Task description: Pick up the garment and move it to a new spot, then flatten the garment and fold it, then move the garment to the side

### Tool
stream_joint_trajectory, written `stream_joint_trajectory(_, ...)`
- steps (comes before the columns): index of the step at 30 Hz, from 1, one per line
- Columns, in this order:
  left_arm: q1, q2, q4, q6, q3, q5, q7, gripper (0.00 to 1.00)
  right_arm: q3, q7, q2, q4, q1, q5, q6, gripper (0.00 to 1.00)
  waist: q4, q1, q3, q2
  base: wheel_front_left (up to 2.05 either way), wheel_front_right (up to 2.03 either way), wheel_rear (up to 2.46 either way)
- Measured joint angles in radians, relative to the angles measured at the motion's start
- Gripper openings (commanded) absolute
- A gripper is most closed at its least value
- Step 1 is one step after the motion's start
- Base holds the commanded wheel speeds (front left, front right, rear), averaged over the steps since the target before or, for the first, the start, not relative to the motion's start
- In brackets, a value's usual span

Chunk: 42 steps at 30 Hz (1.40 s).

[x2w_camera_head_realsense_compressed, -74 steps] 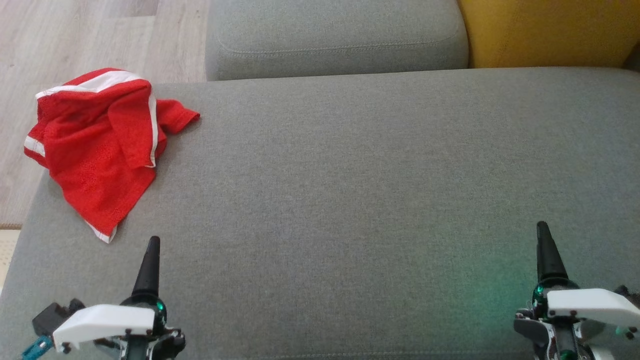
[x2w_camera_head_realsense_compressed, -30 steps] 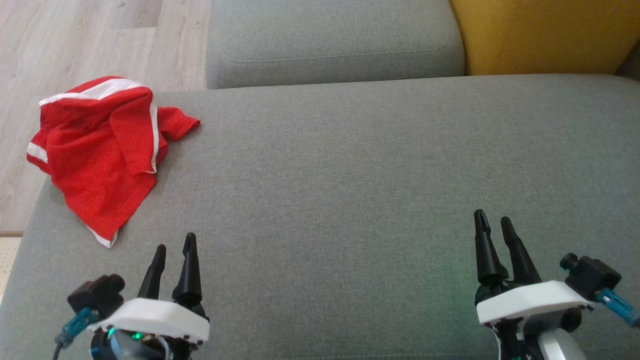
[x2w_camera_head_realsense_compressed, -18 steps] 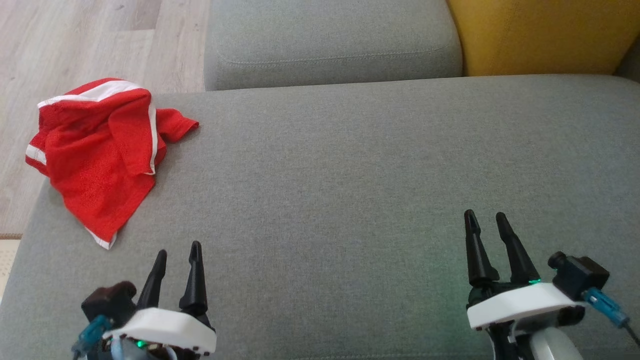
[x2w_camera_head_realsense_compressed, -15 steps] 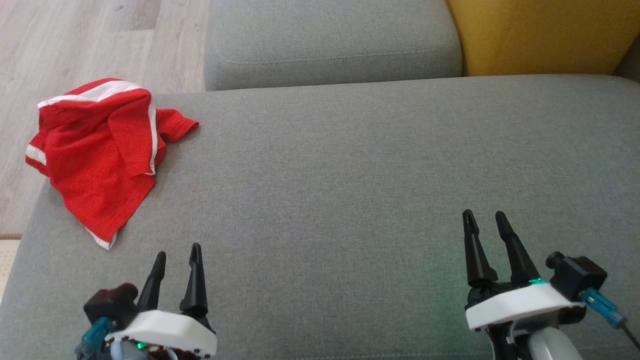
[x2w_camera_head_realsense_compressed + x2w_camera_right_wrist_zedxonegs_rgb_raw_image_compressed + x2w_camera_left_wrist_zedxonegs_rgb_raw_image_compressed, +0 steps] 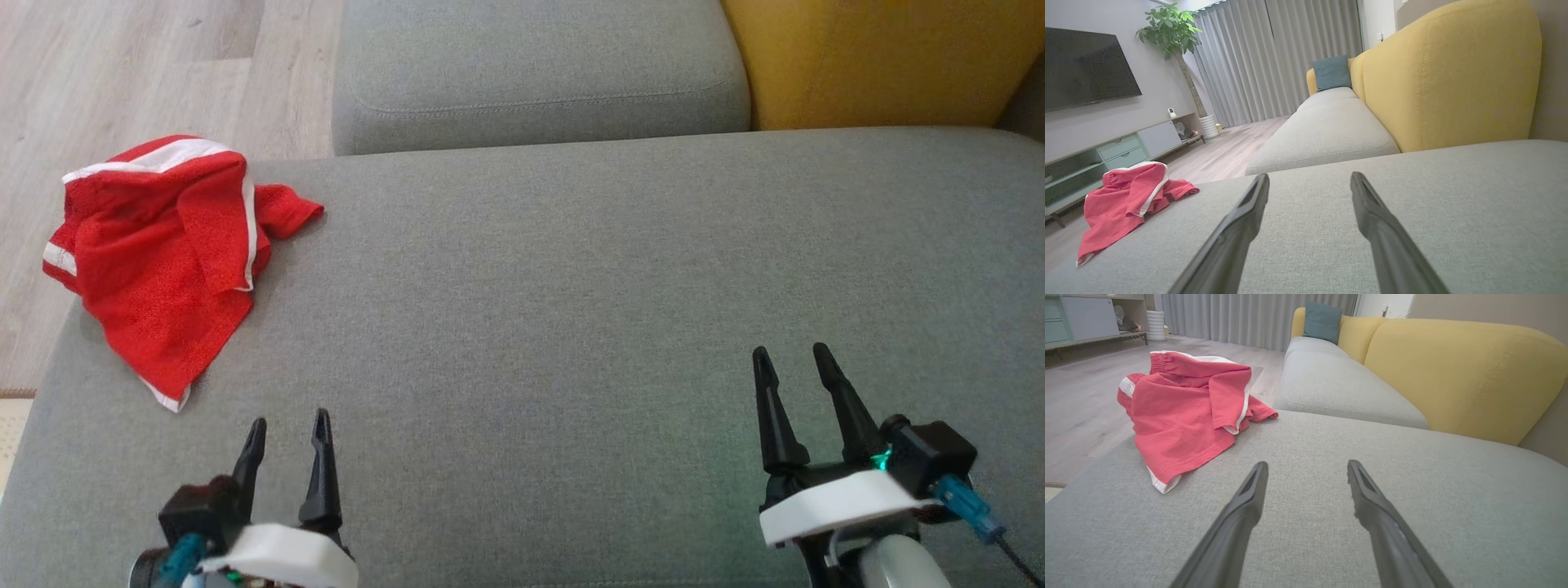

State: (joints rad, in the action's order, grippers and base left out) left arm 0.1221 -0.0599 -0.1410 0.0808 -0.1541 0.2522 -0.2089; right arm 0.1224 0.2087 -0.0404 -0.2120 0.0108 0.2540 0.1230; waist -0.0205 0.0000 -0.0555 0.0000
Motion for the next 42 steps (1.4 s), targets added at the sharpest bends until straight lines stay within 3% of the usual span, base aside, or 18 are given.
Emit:
stream_joint_trajectory(16, 0.027, 0.002, 0.011, 0.023, 0.002, -0.145, -0.04, 1.0, -0.005, 0.041, 0.0, -0.028, -0.002, -0.151, 0.0, 1.0, -0.004, 0.0, -0.012, 0.0, 0.0, 0.0, 0.0)
stream_joint_trajectory(42, 0.04, 0.005, 0.012, 0.025, 0.009, -0.133, -0.04, 1.0, -0.047, 0.042, 0.0, -0.076, -0.024, -0.148, 0.0, 1.0, -0.005, 0.0, -0.002, 0.0, 0.0, 0.0, 0.0)
